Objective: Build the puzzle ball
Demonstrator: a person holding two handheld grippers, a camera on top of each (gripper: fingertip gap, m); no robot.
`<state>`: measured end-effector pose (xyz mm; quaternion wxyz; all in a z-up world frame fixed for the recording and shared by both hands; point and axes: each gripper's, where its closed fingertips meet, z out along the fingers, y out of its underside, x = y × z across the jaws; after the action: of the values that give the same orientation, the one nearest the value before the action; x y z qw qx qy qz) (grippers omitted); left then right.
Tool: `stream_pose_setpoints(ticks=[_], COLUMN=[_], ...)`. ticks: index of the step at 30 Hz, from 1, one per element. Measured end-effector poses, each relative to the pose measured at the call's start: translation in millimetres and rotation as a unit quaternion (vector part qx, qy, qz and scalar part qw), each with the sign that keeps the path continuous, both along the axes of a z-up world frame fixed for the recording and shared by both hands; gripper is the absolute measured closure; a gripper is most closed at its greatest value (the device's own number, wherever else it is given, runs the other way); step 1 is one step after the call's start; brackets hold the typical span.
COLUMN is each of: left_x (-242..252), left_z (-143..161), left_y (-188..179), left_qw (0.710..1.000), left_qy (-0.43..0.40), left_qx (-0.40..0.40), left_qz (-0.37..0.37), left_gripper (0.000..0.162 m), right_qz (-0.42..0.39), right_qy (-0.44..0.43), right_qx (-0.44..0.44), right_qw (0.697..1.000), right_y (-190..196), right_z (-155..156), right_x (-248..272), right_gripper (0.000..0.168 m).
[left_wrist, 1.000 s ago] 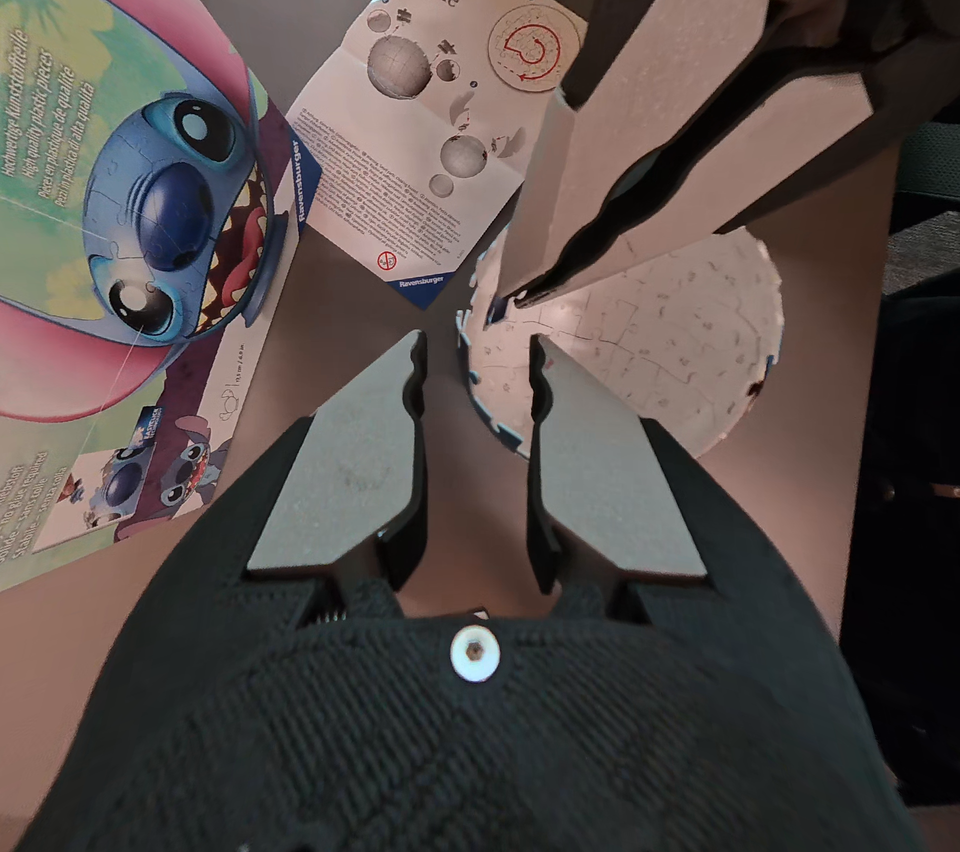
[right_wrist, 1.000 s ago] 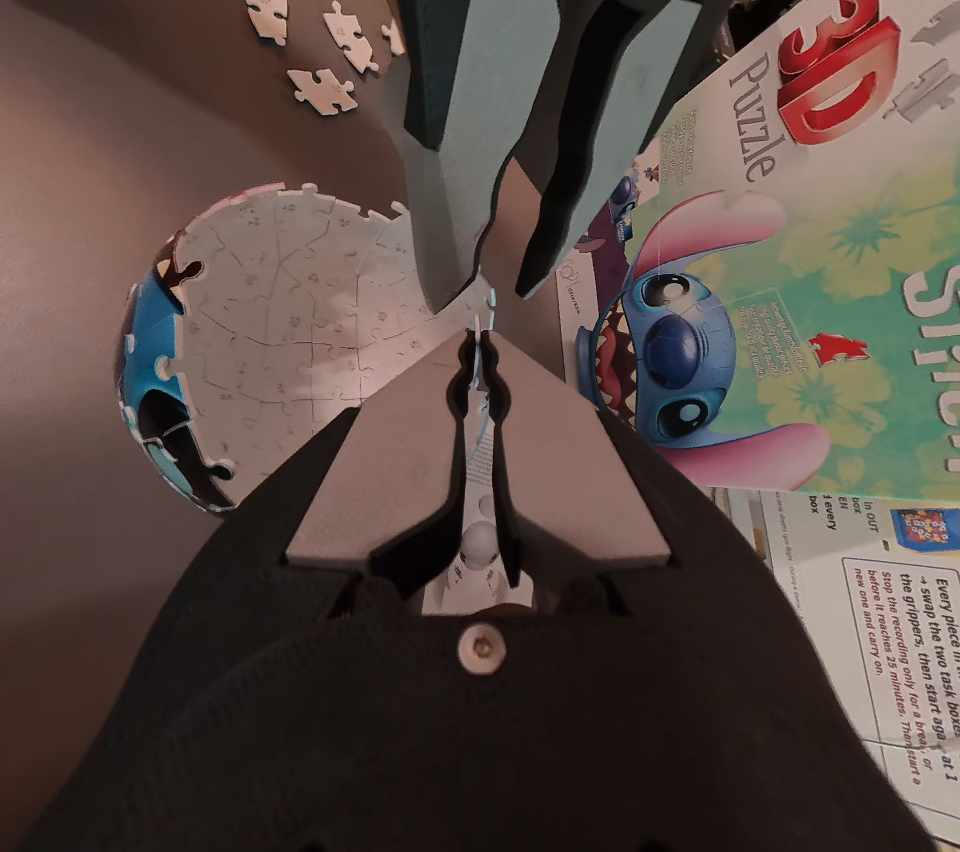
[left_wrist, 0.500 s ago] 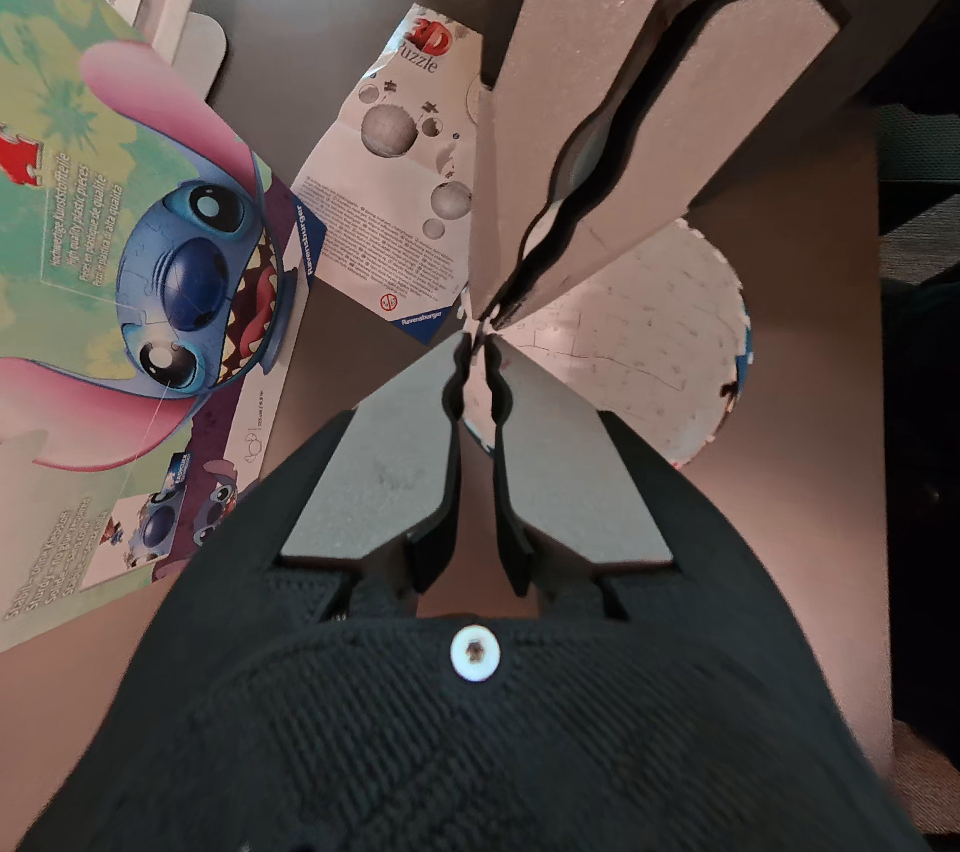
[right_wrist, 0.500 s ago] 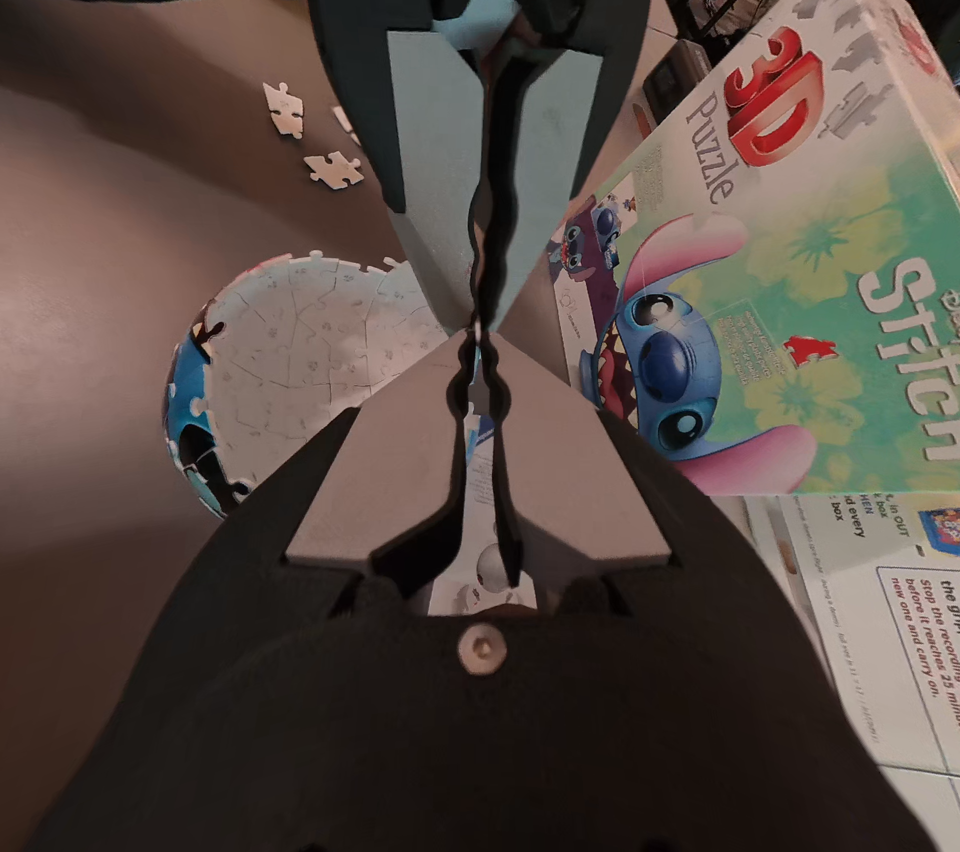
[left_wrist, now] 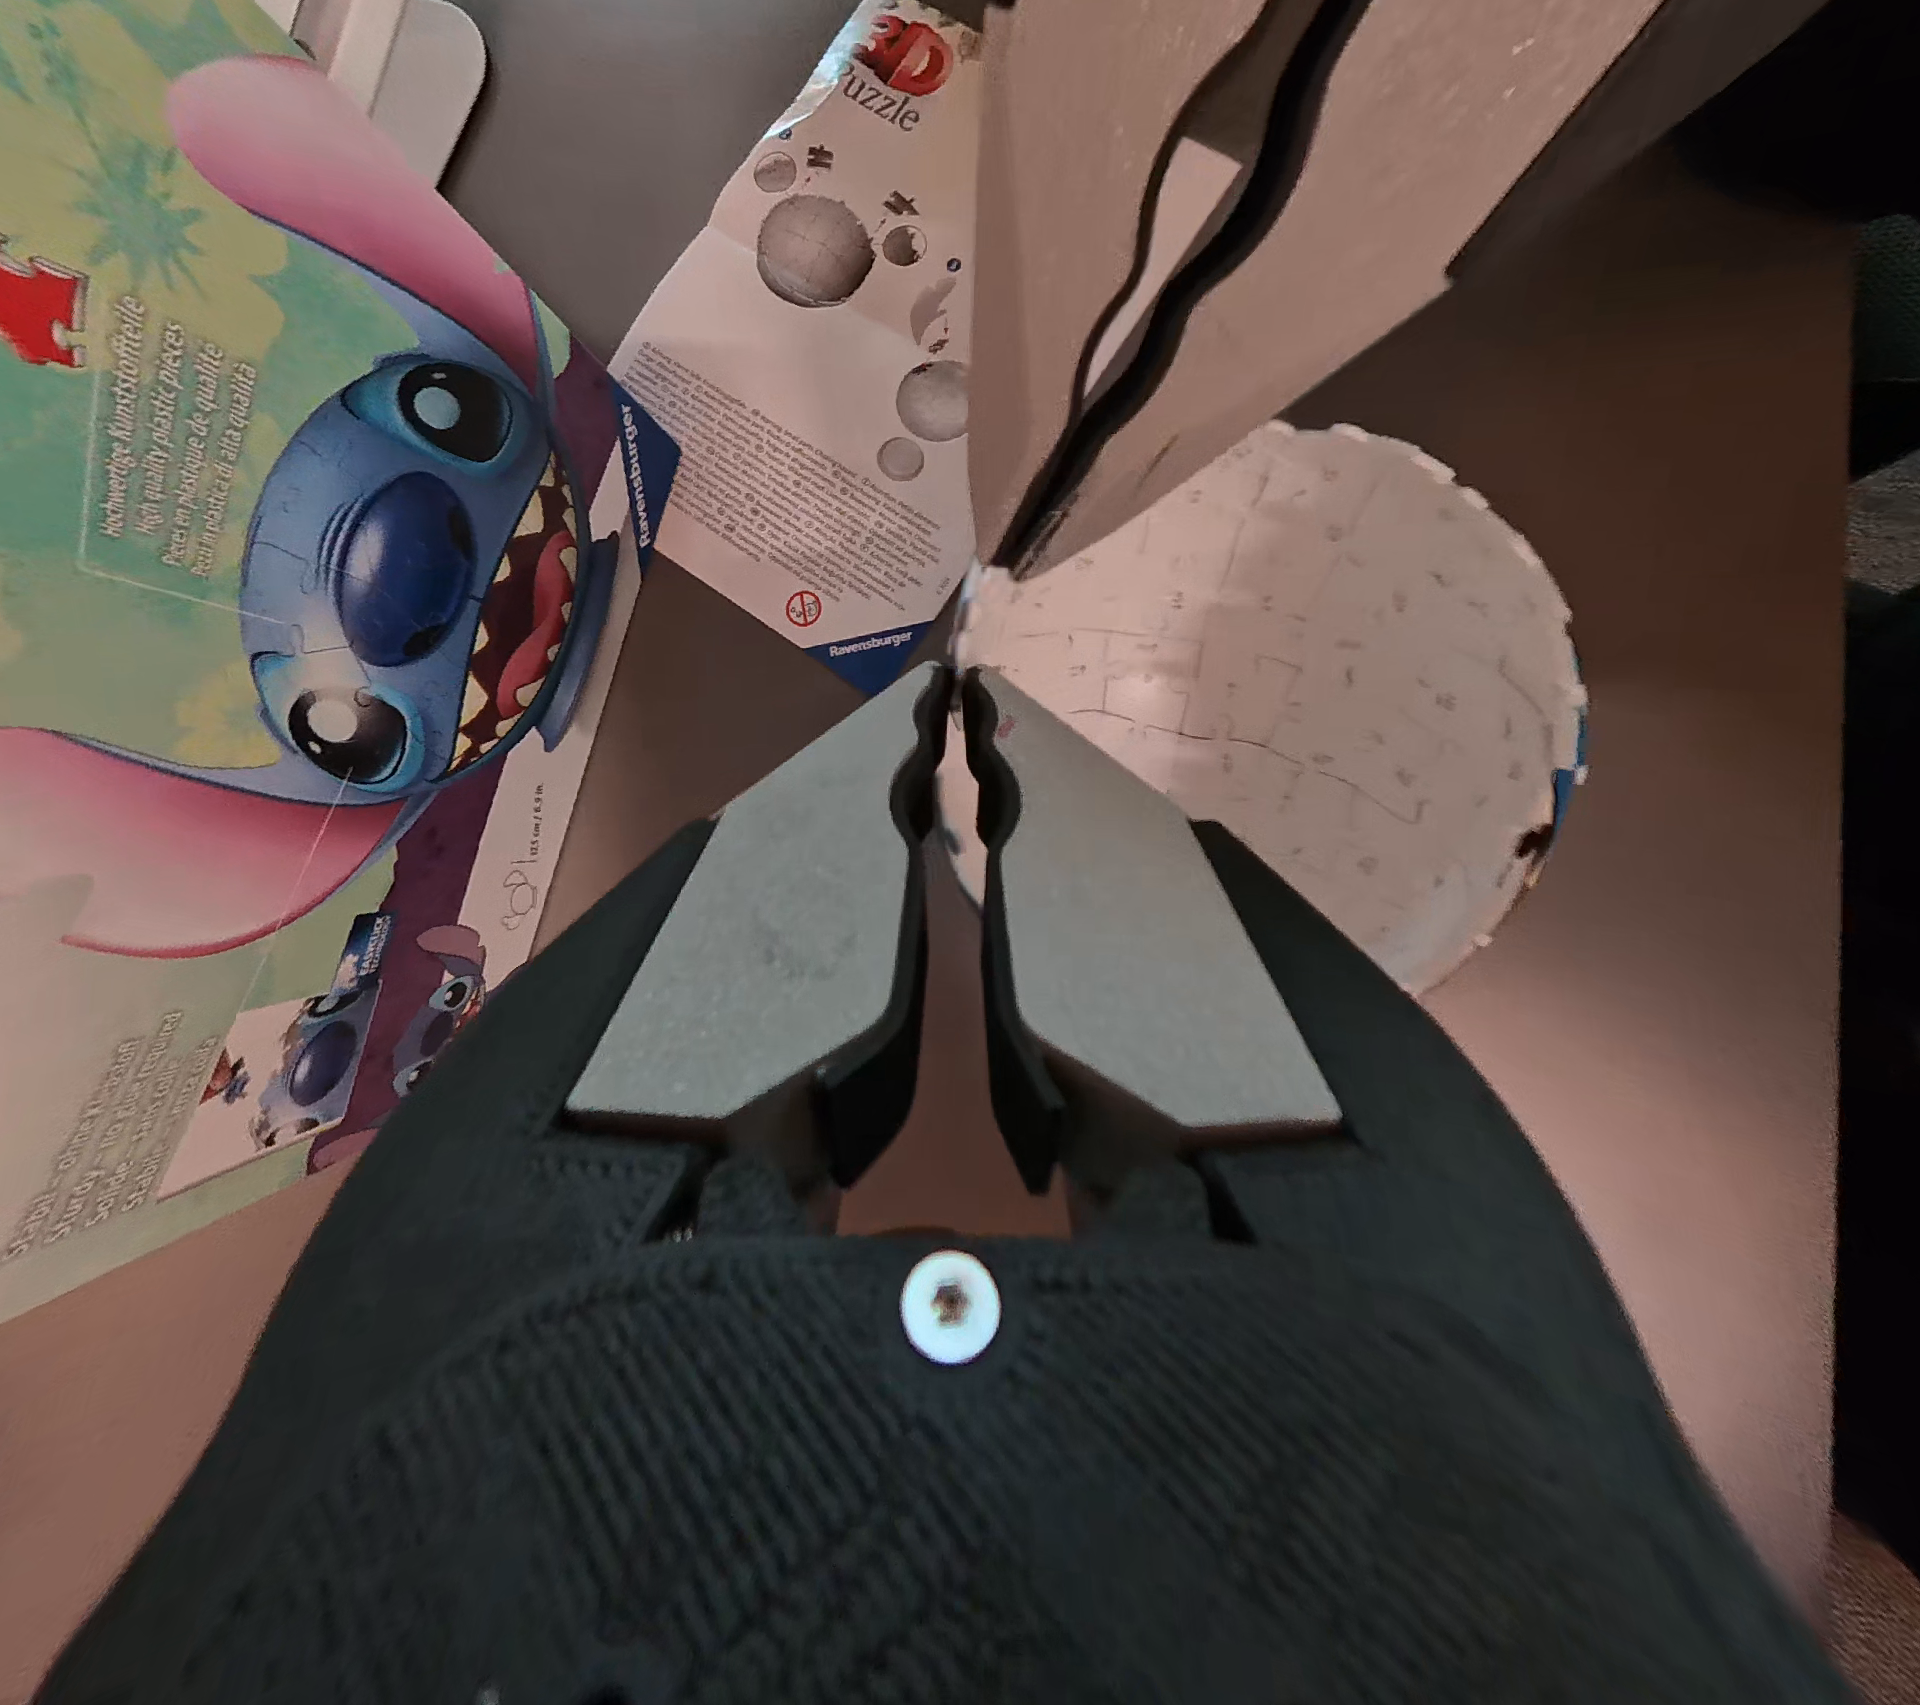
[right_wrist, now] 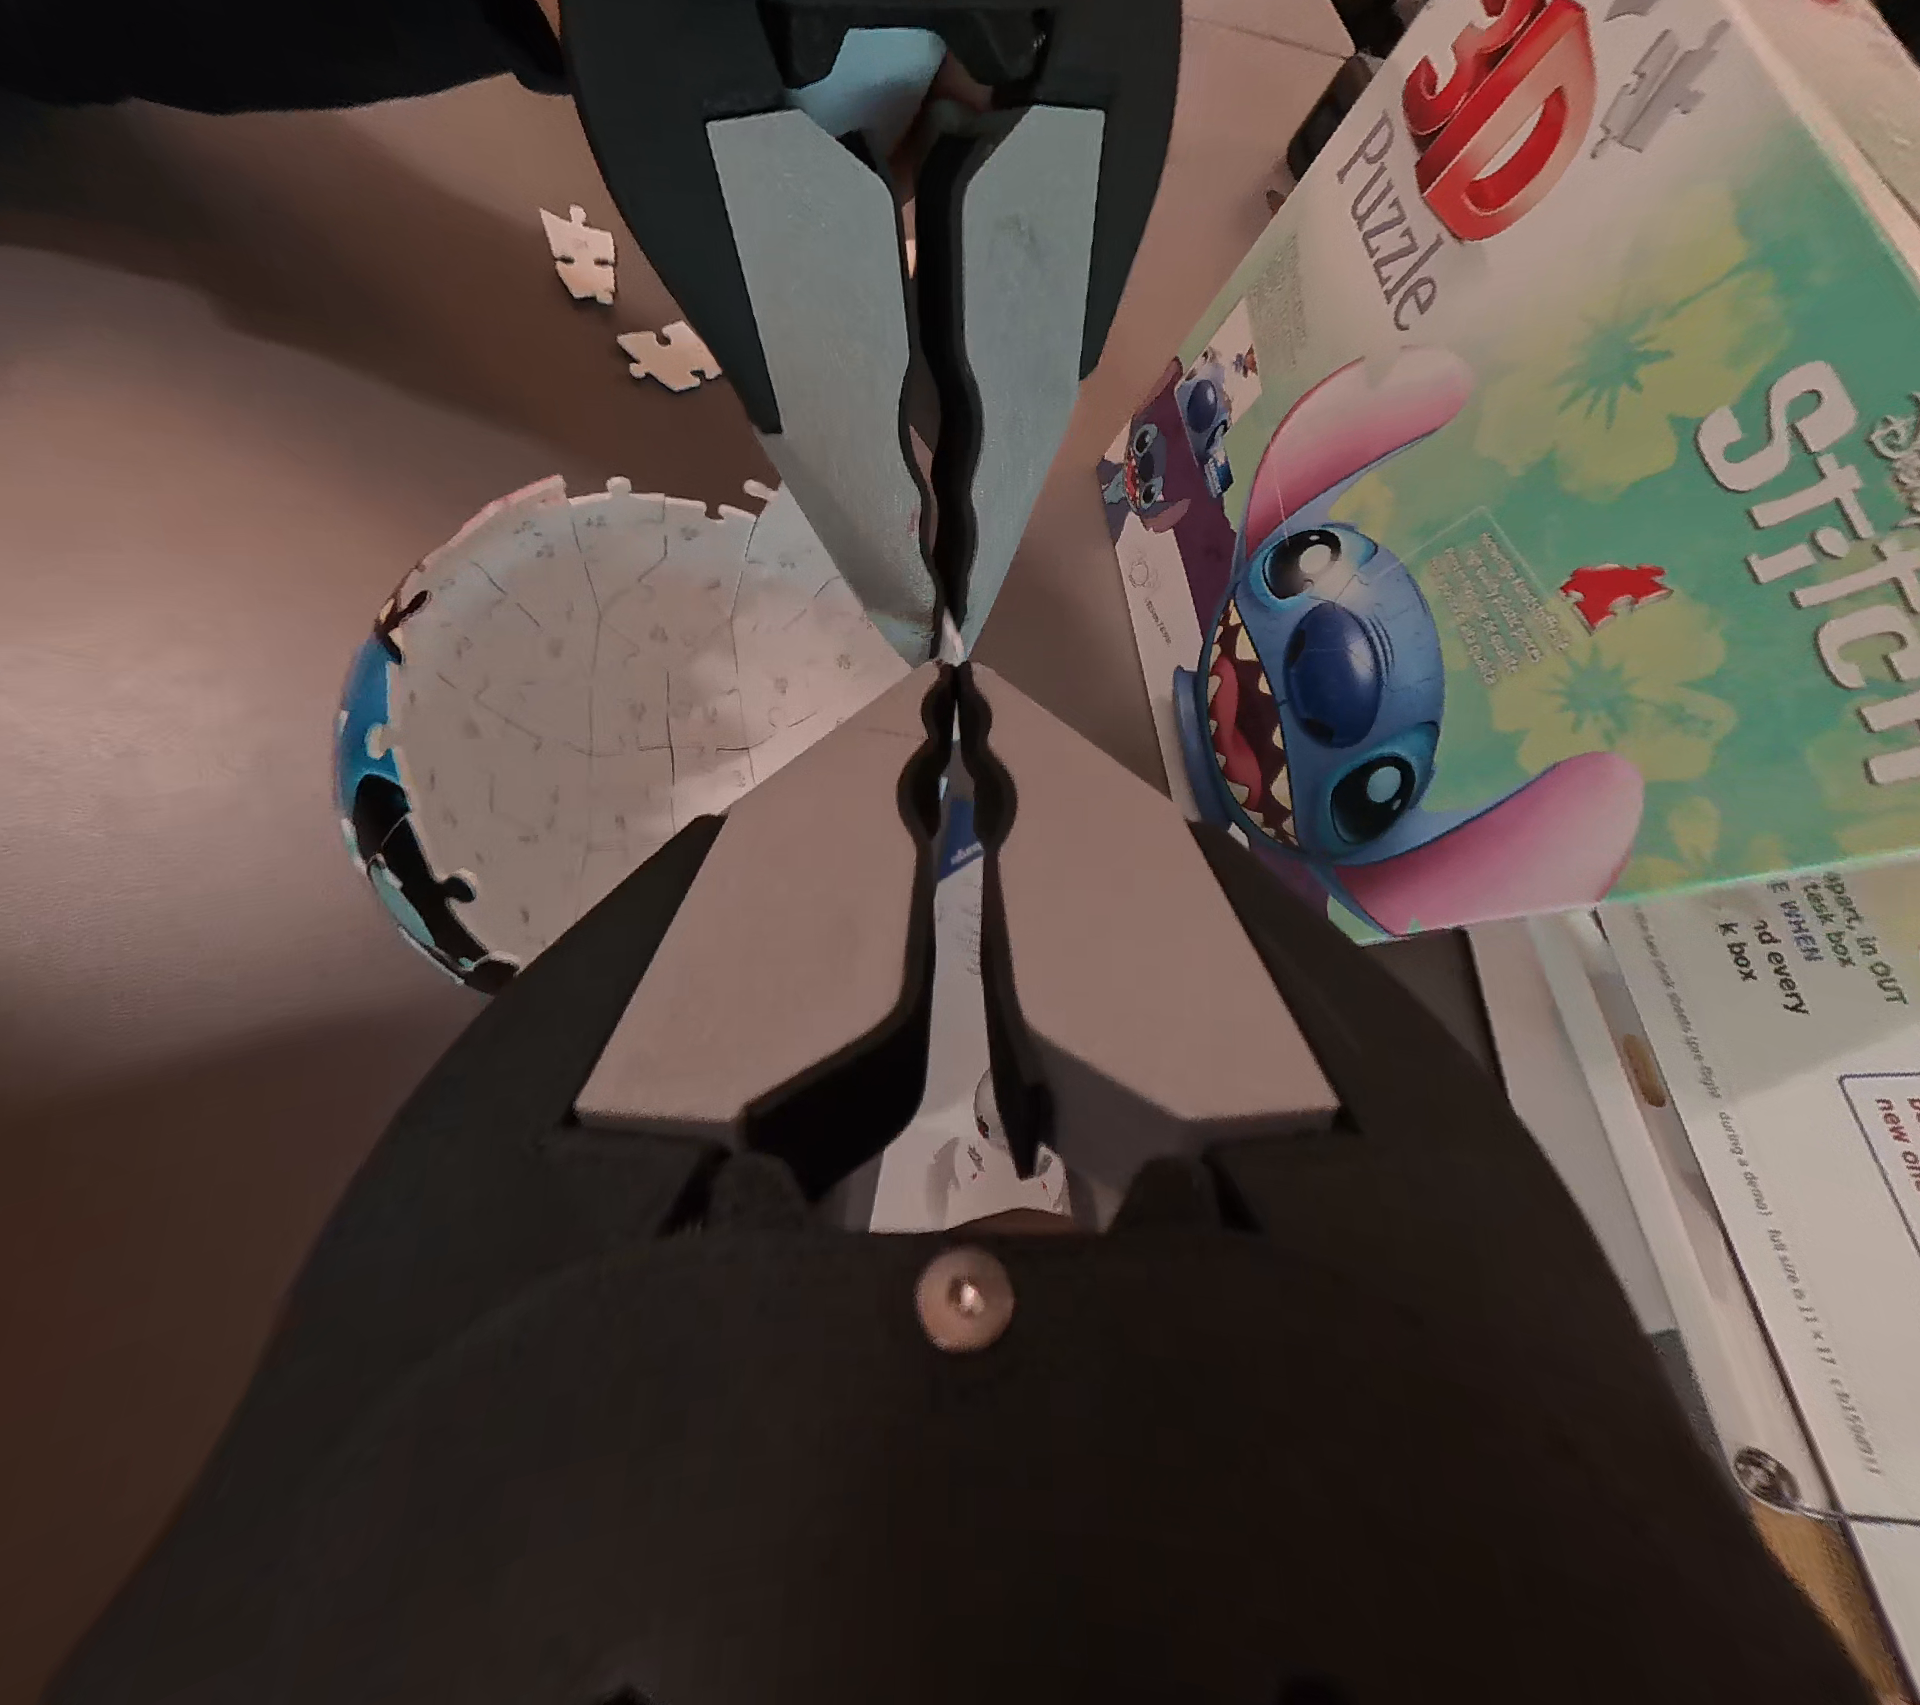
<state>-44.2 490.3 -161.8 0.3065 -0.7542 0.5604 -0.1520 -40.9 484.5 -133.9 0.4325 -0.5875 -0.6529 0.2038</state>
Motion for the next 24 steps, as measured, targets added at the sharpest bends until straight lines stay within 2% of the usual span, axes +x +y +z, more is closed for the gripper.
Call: stream_pose_setpoints(ticks=[24], left_x=[1.4], left_z=[-2.0], left_y=[-4.2], left_qw=[1.000], left_qy=[0.013], left_qx=[0.004], left_qz=[-0.008], left_gripper=[0.162], right_qz=[0.013], right_qy=[0.017], right_qx=[-0.017], right_qw=[1.000], right_y=[-3.0], right_z=[-1.2], right_x=[-6.0], right_gripper=[0.168])
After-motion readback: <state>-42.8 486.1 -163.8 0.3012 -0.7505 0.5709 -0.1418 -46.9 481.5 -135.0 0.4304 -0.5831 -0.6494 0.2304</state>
